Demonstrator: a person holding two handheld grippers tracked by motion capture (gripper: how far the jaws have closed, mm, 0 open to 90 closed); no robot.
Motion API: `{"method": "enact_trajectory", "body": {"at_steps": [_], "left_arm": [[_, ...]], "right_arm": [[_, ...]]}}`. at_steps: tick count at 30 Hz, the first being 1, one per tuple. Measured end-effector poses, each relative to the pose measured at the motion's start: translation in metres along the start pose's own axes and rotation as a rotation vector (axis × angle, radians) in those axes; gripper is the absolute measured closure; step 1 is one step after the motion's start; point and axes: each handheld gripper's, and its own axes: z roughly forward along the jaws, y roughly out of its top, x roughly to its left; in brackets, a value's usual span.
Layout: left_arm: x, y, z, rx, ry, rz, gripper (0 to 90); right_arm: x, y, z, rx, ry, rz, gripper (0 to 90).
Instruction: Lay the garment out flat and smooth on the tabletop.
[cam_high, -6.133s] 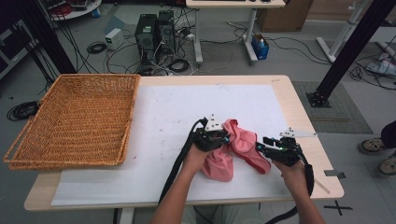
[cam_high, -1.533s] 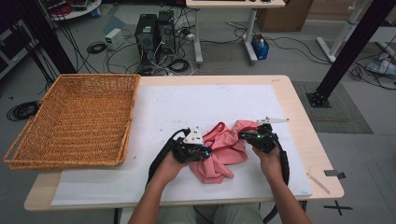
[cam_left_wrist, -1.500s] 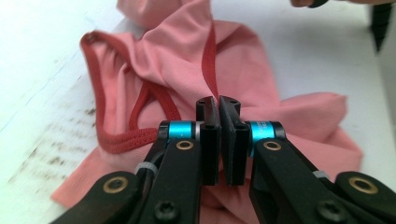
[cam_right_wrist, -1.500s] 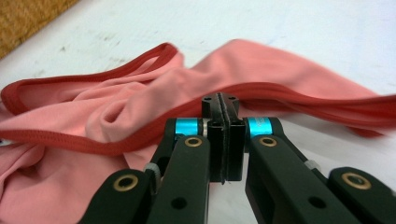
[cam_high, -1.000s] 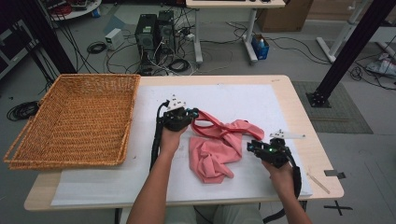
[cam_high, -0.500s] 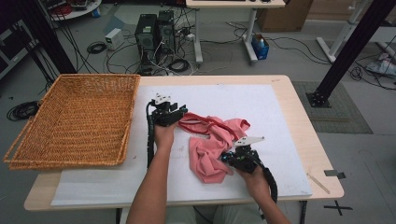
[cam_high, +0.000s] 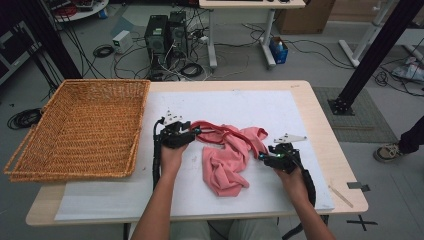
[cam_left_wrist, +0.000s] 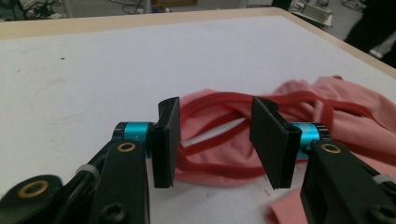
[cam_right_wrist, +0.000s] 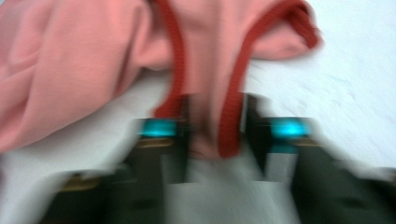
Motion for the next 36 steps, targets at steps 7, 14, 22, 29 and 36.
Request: {"method": "enact_trajectory", "body": {"at_steps": [7, 14, 22, 29, 36], "left_arm": [[-0.015, -0.004, -0.007, 0.042, -0.064, 0.061, 53.5], [-0.038, -0.017, 0.004, 0.184, -0.128, 0.174, 53.7], [-0.059, -0.026, 0.019, 0.271, -0.138, 0.303, 74.3], [-0.062, -0.032, -0.007, 0.280, -0.046, 0.300, 87.5], [-0.047, -0.045, -0.060, 0.197, 0.028, 0.183, 87.6]], "right_arm": [[-0.029, 0.048, 0.000, -0.196, -0.072, 0.107, 85.1], [-0.053, 0.078, 0.027, -0.180, -0.215, 0.204, 68.2], [-0.046, 0.055, -0.010, -0.249, -0.106, 0.223, 61.4], [-0.008, 0.004, -0.023, -0.188, 0.013, 0.199, 61.5], [0.026, -0.015, -0.011, -0.083, 0.092, 0.179, 62.0]]}}
